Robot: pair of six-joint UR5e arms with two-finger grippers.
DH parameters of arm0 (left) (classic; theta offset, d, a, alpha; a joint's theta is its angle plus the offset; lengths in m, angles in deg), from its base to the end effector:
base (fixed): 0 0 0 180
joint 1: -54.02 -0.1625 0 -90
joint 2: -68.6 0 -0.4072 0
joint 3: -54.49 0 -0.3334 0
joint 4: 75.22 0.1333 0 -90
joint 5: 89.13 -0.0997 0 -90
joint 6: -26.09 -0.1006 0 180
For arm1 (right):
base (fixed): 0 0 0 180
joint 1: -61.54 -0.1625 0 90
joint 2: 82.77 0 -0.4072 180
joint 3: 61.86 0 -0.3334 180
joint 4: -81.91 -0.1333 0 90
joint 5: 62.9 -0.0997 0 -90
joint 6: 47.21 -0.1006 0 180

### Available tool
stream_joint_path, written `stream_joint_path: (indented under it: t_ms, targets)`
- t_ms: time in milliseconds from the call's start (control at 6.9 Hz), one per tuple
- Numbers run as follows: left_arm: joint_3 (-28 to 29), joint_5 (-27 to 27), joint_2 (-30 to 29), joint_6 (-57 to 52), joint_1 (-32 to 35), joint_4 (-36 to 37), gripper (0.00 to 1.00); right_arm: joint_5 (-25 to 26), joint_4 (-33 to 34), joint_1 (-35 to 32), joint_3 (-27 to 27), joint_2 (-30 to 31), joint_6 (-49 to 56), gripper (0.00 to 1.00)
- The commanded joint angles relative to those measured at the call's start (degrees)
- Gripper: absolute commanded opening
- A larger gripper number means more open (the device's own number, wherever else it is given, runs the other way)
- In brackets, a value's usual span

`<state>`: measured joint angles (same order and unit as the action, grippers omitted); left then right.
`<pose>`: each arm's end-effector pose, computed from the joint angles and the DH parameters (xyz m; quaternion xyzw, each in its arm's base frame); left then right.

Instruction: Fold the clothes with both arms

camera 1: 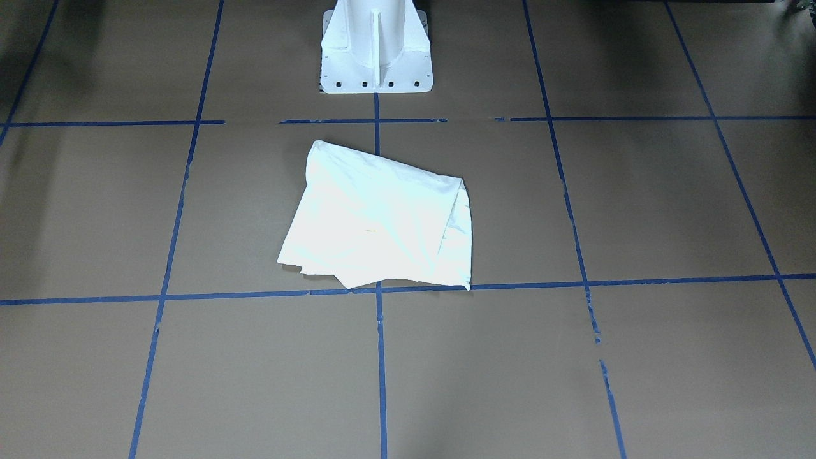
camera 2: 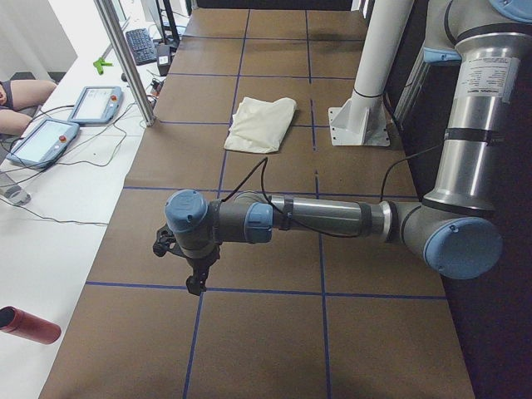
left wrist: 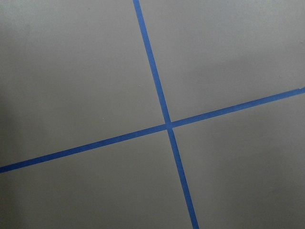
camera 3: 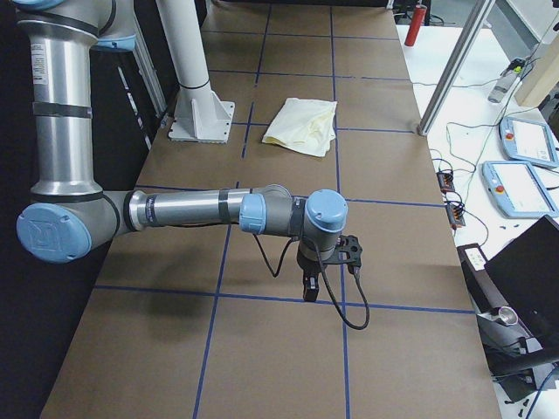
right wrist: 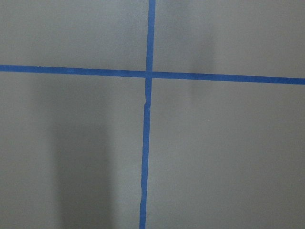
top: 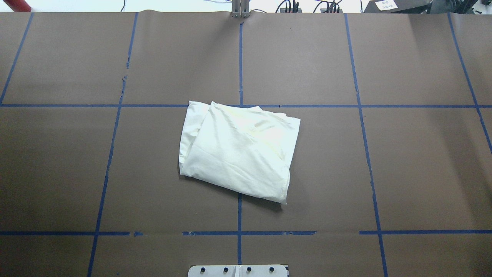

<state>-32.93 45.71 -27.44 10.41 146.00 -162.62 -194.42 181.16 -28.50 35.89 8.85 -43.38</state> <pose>-0.0788 -0.4740 0.6171 0.0654 0.3758 0.1131 0.9174 0.0669 -0.4154 0.6146 -0.0135 -0.3550 -0.0213 0.9345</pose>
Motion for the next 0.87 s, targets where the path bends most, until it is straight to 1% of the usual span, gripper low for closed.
stream_joint_path:
  t_ms: [0,290,725]
  targets:
    - [-1.43,-4.22,0.32,0.03,-0.05,-0.93,1.00,-0.06,-0.20,0.12,-0.02,-0.04,-0.14,1.00]
    - [-3.28,-4.94,1.02,0.20,-0.05,-0.85,1.00,-0.14,-0.20,0.12,-0.02,0.05,-0.14,1.00]
    - [-3.81,-4.85,1.29,0.20,-0.05,-0.85,1.00,-0.32,-0.20,0.12,-0.02,0.05,-0.22,1.00]
